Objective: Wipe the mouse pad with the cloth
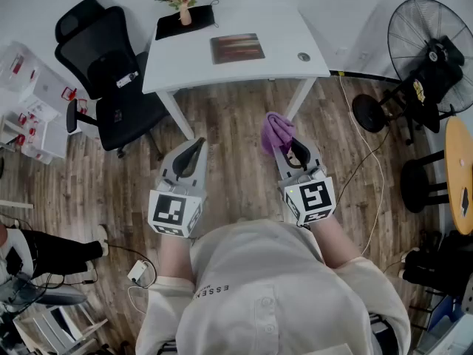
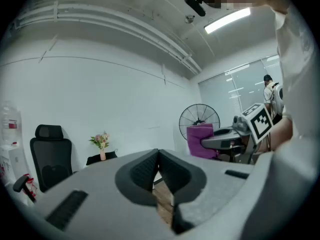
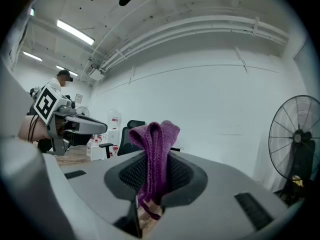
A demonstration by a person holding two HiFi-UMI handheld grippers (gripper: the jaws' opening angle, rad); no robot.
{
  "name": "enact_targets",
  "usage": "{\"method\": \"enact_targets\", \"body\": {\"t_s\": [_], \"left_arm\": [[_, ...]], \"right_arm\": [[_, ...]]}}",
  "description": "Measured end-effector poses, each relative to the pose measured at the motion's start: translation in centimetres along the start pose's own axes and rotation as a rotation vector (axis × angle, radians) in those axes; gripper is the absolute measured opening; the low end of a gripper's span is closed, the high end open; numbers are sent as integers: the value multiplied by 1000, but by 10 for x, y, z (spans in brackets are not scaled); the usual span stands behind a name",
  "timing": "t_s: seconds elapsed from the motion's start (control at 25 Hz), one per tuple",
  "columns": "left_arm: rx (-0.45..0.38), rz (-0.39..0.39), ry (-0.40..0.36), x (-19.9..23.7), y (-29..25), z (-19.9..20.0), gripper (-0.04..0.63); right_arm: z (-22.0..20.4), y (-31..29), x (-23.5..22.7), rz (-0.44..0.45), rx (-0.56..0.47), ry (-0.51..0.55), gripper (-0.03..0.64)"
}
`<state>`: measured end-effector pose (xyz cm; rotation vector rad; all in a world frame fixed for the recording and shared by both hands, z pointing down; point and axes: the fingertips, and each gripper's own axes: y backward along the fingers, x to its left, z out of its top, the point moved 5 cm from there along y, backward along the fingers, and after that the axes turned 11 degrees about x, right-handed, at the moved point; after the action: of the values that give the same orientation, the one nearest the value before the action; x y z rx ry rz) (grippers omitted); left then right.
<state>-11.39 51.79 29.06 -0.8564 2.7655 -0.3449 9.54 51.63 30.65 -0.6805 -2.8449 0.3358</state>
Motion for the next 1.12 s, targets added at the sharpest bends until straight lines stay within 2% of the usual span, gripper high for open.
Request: {"method": "enact_targets", "body": {"t_s": [0.48, 0.64, 0.92, 1.12], "left_arm": [[5, -11, 22, 21, -16, -7, 2], [14, -5, 61, 28, -22, -16, 2], [49, 4, 96, 41, -46, -29, 2], [68, 50, 101, 57, -77, -28, 2]], "right_arm": [[1, -27, 5, 6, 31, 15, 92], [-9, -38, 5, 9, 80, -2, 92], [-20, -71, -20, 11, 135, -81, 92], [-18, -109, -42, 61, 124, -76, 92]]}}
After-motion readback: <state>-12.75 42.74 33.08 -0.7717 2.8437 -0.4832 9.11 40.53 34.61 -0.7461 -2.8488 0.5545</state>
